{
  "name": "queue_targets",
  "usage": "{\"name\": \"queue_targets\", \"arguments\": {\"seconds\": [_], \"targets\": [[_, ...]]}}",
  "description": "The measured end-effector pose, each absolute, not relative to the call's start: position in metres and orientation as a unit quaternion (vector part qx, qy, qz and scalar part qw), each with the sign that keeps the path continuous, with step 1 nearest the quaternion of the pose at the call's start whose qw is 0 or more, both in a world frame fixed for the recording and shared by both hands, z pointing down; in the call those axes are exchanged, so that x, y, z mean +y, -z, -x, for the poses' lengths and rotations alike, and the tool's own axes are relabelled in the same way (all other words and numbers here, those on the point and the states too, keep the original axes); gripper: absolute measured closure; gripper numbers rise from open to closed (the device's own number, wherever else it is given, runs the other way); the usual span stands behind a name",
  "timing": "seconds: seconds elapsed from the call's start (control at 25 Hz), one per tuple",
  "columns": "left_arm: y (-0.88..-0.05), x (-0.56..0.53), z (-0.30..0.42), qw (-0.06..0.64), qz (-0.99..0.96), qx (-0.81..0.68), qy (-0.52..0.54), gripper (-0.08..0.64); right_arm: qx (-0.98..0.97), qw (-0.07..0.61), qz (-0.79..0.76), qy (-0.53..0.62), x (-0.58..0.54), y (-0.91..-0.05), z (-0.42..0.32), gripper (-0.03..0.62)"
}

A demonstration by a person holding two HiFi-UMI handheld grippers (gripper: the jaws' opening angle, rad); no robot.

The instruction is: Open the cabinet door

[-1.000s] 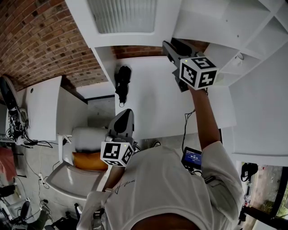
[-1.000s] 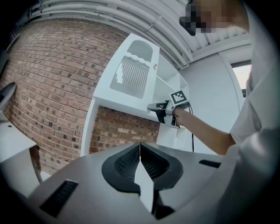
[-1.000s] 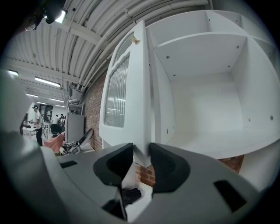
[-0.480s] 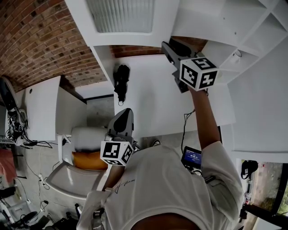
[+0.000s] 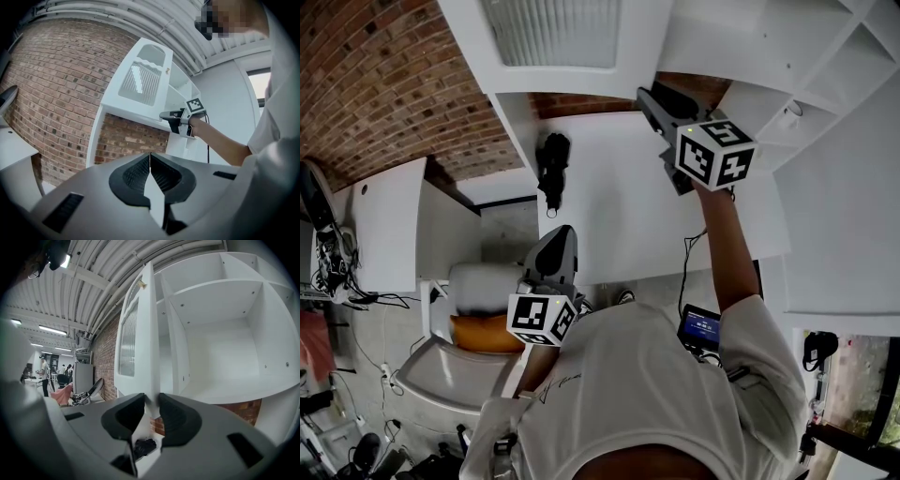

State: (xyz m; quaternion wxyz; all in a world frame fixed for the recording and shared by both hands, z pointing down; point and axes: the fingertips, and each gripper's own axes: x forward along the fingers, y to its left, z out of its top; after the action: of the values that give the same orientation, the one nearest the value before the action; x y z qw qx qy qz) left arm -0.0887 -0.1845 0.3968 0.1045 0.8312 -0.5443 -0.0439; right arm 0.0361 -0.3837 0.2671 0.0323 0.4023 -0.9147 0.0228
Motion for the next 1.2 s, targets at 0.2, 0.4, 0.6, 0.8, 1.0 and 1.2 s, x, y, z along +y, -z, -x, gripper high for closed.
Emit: {"name": "queue_targets", "arguments": {"seconds": [0.2, 0.4, 0.6, 0.8, 1.0, 1.2], "targets": [[-0.399, -0.181, 0.086, 0.107, -0.833, -0.542, 0.040, 0.543, -0.917, 0.032, -0.397, -0.022, -0.376, -0.267, -0.036, 0.492], [-0.398, -0.180, 0.086, 0.107, -0.833, -0.541, 0.040, 0.543, -0.918, 0.032, -0.394, -0.021, -0.370, -0.267, -0.035, 0.496], [-0.397, -0.179, 0.085, 0.108, -0.834, -0.539, 0.041, 0.543, -0.919, 0.030, -0.392, -0.022, -0.366, -0.266, -0.035, 0.499], [-0.398, -0.177, 0.086, 0.108, -0.834, -0.540, 0.039, 0.543, -0.921, 0.029, -0.387, -0.023, -0.361, -0.266, -0.033, 0.502], [-0.398, -0.176, 0.085, 0.109, -0.834, -0.539, 0.038, 0.542, -0.924, 0.029, -0.380, -0.023, -0.355, -0.265, -0.033, 0.505], [-0.397, -0.175, 0.083, 0.107, -0.836, -0.538, 0.038, 0.543, -0.926, 0.027, -0.375, -0.024, -0.348, -0.266, -0.031, 0.508]]}}
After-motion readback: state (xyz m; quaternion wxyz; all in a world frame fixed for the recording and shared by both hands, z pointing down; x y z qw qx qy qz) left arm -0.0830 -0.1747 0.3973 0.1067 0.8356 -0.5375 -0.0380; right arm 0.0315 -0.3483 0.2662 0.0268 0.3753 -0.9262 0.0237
